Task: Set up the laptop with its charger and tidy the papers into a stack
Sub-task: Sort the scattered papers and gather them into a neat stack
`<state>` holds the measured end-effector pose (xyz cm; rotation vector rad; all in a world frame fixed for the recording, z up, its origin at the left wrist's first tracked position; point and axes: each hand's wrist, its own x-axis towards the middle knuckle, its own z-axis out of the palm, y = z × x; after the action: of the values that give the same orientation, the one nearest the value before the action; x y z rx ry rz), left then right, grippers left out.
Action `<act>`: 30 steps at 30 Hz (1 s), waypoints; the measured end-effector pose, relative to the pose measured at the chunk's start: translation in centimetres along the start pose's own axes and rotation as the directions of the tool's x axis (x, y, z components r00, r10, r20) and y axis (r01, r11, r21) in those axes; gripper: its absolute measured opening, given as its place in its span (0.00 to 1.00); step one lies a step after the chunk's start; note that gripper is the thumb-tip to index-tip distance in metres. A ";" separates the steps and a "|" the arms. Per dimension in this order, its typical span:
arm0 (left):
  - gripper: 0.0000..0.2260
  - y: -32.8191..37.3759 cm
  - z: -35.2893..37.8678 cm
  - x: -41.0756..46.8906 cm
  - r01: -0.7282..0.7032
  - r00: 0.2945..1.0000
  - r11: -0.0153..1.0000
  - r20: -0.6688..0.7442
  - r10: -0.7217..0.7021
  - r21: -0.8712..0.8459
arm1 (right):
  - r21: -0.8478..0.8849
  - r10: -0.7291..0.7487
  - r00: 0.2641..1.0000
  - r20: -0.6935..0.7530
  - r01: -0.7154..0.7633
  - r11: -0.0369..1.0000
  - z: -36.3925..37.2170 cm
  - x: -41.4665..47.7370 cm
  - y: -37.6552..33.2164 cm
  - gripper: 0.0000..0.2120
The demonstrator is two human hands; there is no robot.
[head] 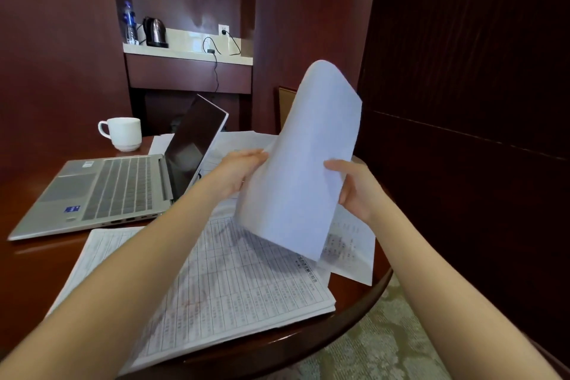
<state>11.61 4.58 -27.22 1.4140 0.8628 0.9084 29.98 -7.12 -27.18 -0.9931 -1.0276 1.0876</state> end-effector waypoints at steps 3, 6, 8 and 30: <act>0.10 0.3 -1.2 -0.6 0.009 1.000 0.987 0.025 -0.013 0.163 | 0.118 -0.003 1.000 0.009 0.002 0.993 -0.3 -0.3 0.2 0.16; 0.09 0.3 -2.7 -0.3 0.009 1.000 0.895 -0.017 -0.002 0.445 | 0.238 -0.042 0.997 -0.066 0.056 0.970 -0.6 -0.4 -0.2 0.09; 0.10 0.2 -3.5 -0.1 0.000 1.000 0.760 -0.010 0.009 0.650 | 0.296 -0.060 0.994 -0.094 0.085 0.951 -1.1 -0.3 -0.4 0.12; 0.16 -0.1 -4.9 -1.5 0.181 0.880 0.216 -0.059 -0.472 0.959 | -0.454 0.348 0.895 -0.279 -0.442 0.773 1.9 0.8 3.5 0.04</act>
<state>6.54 5.24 -27.31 2.1599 1.5760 -0.3231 27.58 -5.55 -30.02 -1.7761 -0.9984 1.0551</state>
